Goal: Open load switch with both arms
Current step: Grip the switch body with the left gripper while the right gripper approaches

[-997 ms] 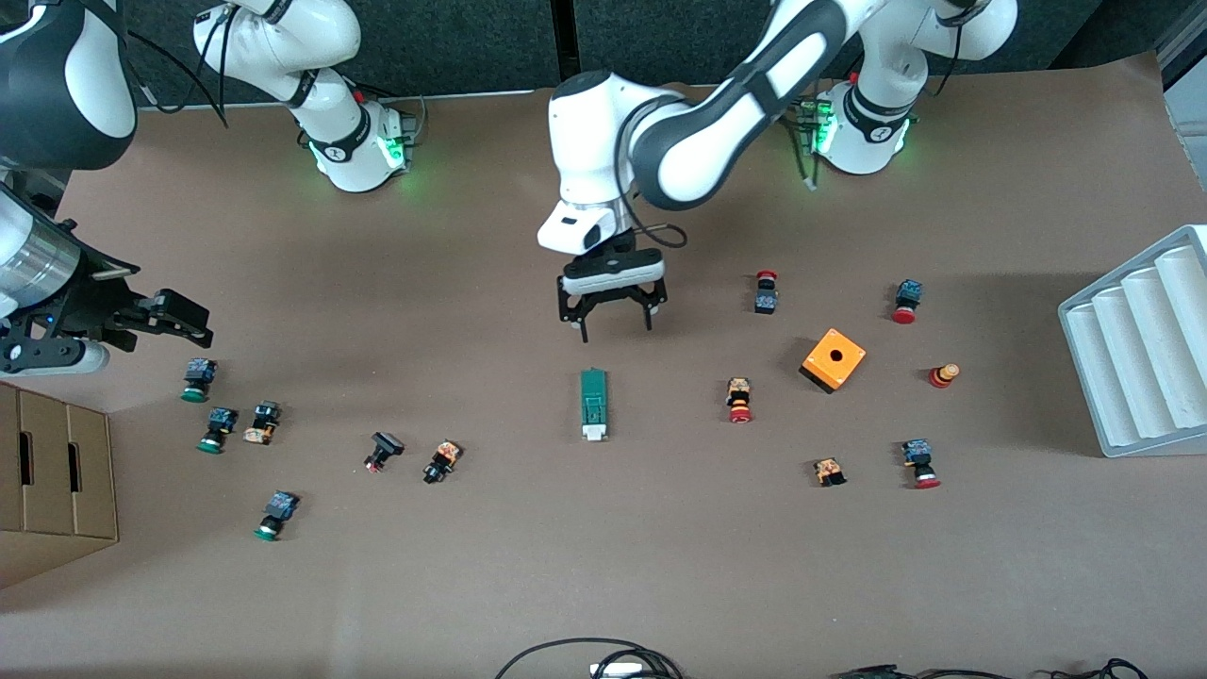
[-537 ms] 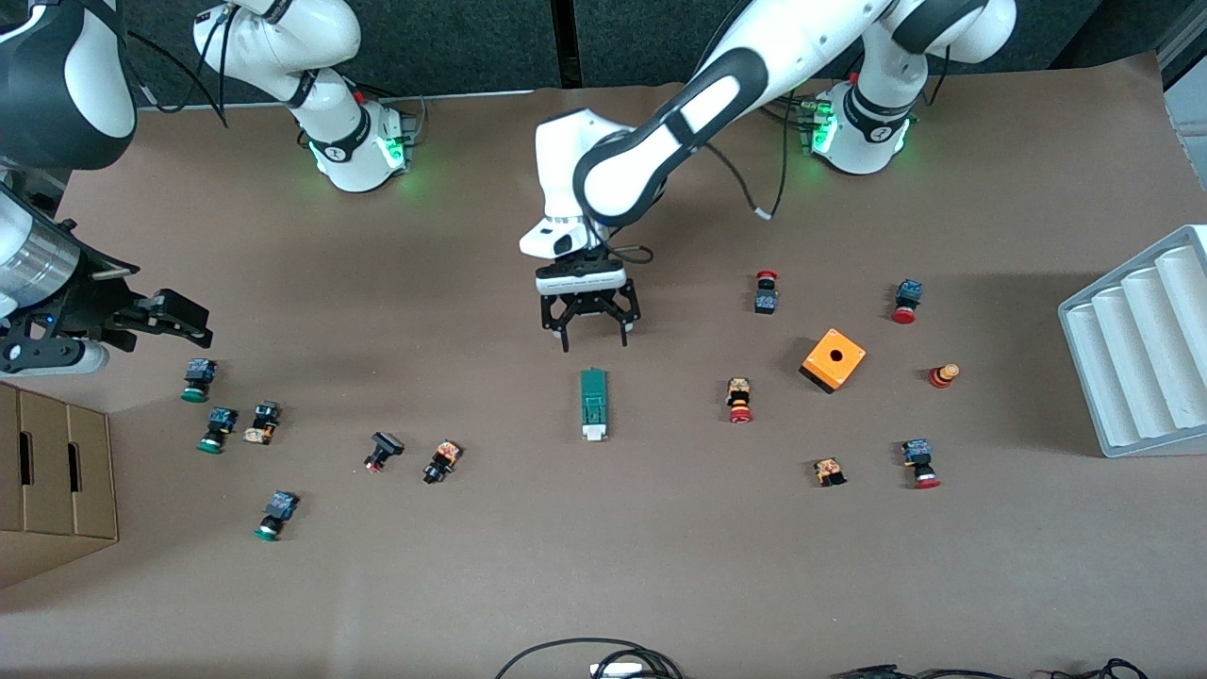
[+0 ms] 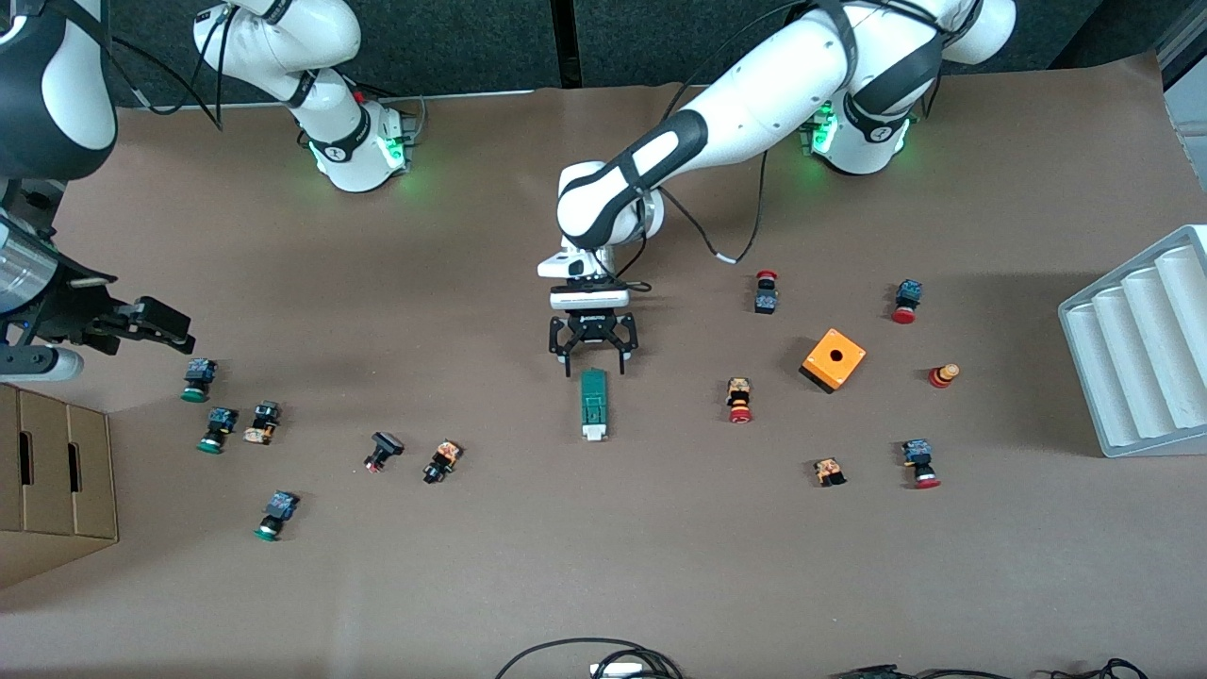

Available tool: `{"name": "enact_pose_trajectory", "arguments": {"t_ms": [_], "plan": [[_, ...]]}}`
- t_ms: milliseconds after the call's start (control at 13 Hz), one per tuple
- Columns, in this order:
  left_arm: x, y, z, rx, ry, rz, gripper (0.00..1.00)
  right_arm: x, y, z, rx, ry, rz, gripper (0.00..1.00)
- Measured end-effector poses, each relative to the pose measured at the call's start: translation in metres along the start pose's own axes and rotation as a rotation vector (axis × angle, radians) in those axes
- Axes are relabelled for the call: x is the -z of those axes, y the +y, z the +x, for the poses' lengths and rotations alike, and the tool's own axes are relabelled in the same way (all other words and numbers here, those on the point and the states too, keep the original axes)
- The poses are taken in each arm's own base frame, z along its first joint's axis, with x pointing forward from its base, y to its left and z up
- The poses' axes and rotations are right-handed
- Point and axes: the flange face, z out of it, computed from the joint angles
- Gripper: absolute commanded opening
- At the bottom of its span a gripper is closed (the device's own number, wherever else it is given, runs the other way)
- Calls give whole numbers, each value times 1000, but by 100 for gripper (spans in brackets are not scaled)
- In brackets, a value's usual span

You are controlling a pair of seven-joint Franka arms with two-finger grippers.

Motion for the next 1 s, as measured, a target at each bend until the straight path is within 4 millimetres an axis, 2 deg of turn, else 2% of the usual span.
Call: {"name": "enact_pose_trajectory", "arguments": {"t_ms": [230,384,537,690,997], "plan": [[-7,15,-18,46,78,12,100,-33,-5,13,5,-49,-8,100],[-18,17,-34,26,128,24,99,-56,-12,21,15,-81,-13,100],[-25,13,-49,-6,154,25,99,-69,-40,32,-15,-91,-22,100],[-25,13,-55,-21,161,20,96,-80,-76,41,-110,-97,-32,100],[-26,13,-55,-26,180,1,91,-128,-149,42,-405,-185,-1,100]]}}
